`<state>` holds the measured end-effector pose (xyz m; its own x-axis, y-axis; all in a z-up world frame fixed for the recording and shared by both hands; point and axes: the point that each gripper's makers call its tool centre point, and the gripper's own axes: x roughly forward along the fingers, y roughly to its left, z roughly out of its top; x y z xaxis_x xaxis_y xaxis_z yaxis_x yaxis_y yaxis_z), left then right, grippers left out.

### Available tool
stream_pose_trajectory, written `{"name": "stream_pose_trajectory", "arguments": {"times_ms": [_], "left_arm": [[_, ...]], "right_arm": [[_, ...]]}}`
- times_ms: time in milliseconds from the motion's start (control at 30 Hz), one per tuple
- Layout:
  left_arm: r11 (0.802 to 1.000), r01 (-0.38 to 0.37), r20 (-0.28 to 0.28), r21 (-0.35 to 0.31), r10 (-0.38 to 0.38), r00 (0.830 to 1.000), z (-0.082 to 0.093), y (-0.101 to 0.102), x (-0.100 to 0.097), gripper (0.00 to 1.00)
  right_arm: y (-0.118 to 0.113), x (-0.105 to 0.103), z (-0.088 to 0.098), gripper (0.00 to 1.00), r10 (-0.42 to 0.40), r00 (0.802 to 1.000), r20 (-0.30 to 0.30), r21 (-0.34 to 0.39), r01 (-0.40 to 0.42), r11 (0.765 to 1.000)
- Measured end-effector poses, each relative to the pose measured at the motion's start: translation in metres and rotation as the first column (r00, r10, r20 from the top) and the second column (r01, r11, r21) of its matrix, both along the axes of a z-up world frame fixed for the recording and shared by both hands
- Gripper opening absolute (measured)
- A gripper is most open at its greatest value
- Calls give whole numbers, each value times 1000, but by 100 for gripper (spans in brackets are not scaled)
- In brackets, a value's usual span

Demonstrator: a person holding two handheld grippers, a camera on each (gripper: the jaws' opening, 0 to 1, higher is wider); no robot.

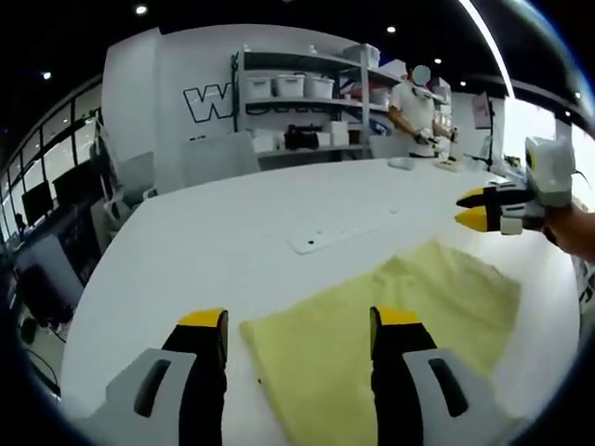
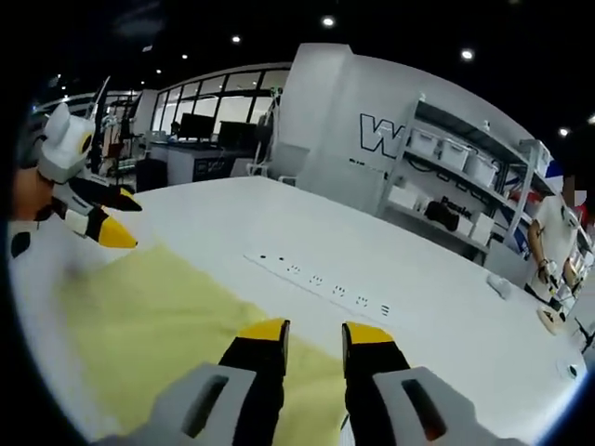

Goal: Fold the garment on the visible template until the final outline fits inside the template.

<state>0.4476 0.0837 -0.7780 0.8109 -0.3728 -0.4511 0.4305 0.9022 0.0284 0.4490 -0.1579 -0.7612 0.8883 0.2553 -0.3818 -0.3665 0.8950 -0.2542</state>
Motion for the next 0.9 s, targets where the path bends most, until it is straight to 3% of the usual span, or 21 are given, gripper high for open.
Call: {"name": "stream_pose_trajectory", "arguments": {"times_ms": [300,400,567,900], "left_arm": [[1000,8,42,-6,-8,999,27,-1,-27,61],[1000,9,51,-10,-8,999,33,0,-37,61],[1000,3,54,-18,-2,999,36,4,-55,61],[999,-16,41,-44,18,999,36,12,-102,60]], "right_arm": [[-1,-28,20,35,-14,999,31,40,13,999],[-3,-42,26,38,-33,999,37,87,30,996],[-7,-65,30,42,-62,998,18,145,59,988],[-32,-114,27,43,-91,996,-4,133,91,987]]}}
